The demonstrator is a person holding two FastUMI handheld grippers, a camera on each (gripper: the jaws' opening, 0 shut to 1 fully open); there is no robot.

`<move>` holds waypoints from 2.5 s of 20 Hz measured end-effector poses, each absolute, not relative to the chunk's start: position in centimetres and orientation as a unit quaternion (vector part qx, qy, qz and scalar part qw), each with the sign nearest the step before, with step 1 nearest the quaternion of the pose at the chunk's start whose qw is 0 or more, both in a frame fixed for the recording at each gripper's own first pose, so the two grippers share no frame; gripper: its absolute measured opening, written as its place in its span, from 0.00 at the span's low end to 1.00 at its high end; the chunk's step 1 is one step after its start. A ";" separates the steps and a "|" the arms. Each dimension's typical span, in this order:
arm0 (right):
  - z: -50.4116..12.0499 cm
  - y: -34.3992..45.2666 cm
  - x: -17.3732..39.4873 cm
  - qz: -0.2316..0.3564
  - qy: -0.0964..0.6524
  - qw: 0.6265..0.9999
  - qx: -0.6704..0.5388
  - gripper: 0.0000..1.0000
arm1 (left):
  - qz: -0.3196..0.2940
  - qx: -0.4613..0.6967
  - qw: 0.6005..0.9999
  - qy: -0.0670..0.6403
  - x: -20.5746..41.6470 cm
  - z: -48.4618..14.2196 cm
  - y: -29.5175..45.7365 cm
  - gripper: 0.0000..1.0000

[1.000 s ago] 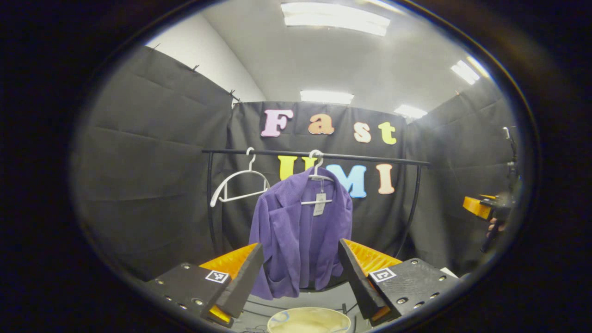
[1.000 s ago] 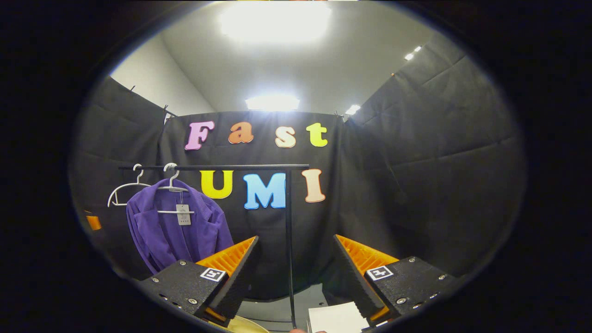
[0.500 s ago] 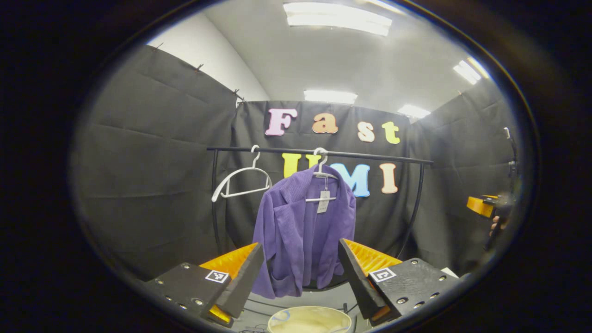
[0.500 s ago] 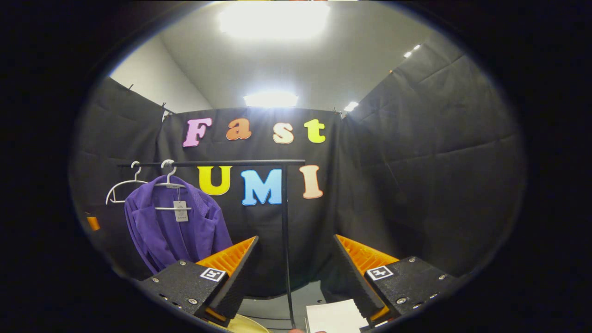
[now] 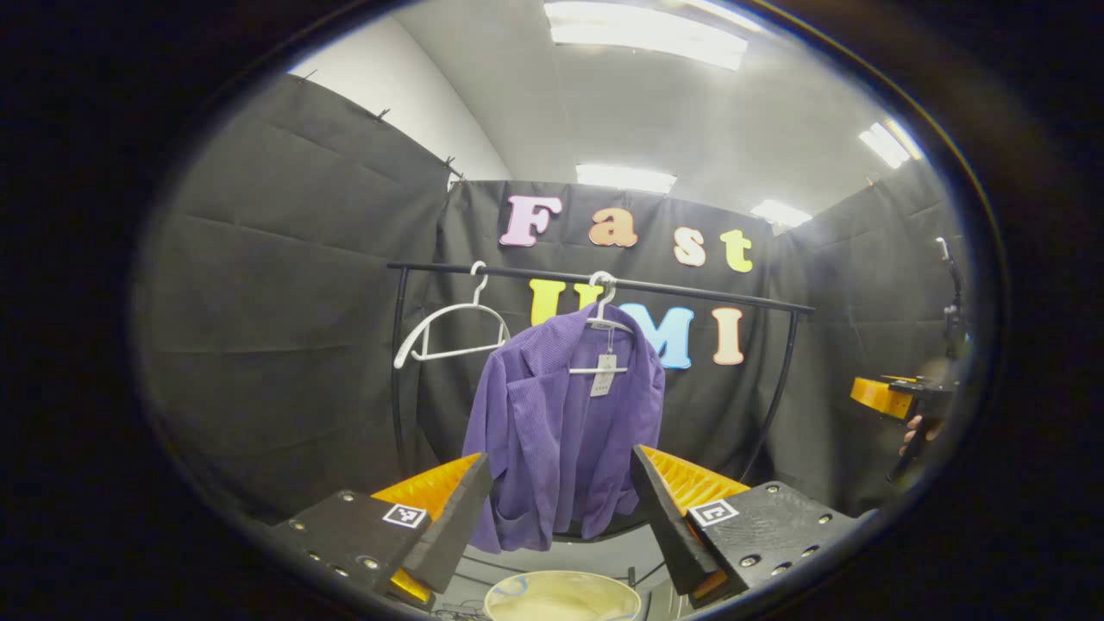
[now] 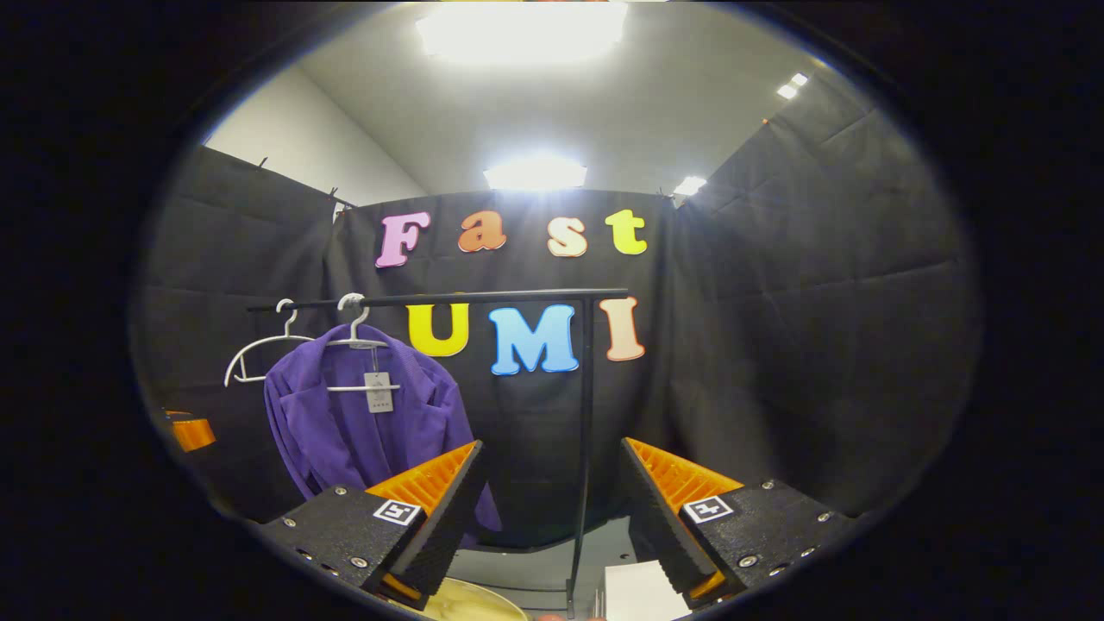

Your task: Grasp the clothes on the hanger with both hands and then place them into the laundry hamper below.

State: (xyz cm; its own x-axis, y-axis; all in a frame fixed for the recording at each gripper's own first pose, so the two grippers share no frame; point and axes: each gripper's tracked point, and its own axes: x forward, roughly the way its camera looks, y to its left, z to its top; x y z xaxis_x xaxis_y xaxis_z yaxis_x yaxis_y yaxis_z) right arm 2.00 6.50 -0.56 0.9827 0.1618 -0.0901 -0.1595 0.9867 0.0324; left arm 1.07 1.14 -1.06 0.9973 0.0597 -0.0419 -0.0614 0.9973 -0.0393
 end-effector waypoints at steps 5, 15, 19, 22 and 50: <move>-0.7 12.3 5.5 0.142 0.068 0.988 0.005 0.95 | 0.052 -0.054 0.997 0.015 5.8 -0.8 1.3 0.88; -3.6 25.4 16.3 0.246 0.098 0.964 0.029 0.94 | 0.116 -0.047 0.992 0.024 17.0 -0.4 3.1 0.93; -6.9 28.2 21.2 0.248 0.128 0.959 0.042 0.95 | 0.144 -0.052 0.987 0.047 22.4 -2.9 3.0 0.93; -9.2 29.9 24.4 0.248 0.141 0.957 0.045 0.94 | 0.160 -0.037 0.984 0.066 25.6 -4.2 3.6 0.93; -12.3 32.4 31.2 0.333 0.144 0.925 0.110 0.01 | 0.261 -0.056 0.964 0.009 29.4 -5.3 6.6 0.06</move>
